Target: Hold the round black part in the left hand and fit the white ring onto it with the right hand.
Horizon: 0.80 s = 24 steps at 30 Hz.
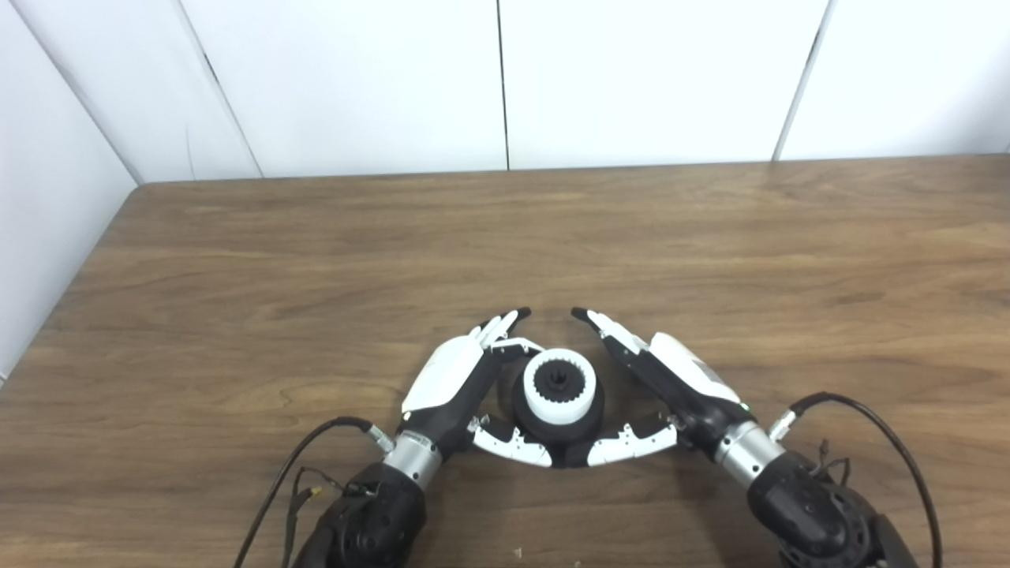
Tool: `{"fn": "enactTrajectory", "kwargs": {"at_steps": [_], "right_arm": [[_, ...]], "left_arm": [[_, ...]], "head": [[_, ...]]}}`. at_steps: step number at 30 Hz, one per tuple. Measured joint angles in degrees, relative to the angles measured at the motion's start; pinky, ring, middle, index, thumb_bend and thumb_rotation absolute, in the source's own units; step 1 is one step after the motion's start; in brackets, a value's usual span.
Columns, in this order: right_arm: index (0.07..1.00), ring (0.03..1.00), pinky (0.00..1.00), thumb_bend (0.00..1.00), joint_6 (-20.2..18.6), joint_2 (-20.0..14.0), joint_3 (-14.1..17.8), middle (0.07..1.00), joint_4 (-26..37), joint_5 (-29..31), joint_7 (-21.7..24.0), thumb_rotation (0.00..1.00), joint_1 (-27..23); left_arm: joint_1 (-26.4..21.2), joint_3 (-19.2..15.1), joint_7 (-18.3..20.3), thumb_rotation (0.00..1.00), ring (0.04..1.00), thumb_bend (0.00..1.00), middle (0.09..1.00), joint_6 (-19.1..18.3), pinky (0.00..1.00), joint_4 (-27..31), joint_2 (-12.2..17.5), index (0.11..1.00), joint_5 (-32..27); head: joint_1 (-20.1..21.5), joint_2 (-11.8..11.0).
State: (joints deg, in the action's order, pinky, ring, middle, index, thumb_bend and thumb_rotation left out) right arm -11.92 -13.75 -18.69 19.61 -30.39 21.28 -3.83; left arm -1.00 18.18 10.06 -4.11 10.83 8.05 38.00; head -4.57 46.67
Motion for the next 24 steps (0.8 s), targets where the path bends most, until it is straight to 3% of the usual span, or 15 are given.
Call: {"fn": "enactTrajectory", "kwargs": {"at_steps": [13, 24], "right_arm": [[1.000, 1.000, 1.00, 1.00, -0.86, -1.81, 0.53, 1.000, 0.35, -0.06, 1.38, 0.43, -0.31], [1.000, 1.000, 0.95, 1.00, 0.06, -2.75, 3.56, 1.000, 0.23, 2.03, -0.60, 0.45, 0.66]], "left_arm": [[0.00, -0.03, -0.02, 0.28, 1.000, 0.95, 1.000, 0.01, 1.00, 0.01, 0.06, 0.579, -0.01], [0.00, -0.19, 0.00, 0.28, 1.000, 0.95, 1.000, 0.02, 1.00, 0.00, 0.09, 0.581, -0.07]], "head": [[0.79, -0.79], [1.23, -0.61]]}}
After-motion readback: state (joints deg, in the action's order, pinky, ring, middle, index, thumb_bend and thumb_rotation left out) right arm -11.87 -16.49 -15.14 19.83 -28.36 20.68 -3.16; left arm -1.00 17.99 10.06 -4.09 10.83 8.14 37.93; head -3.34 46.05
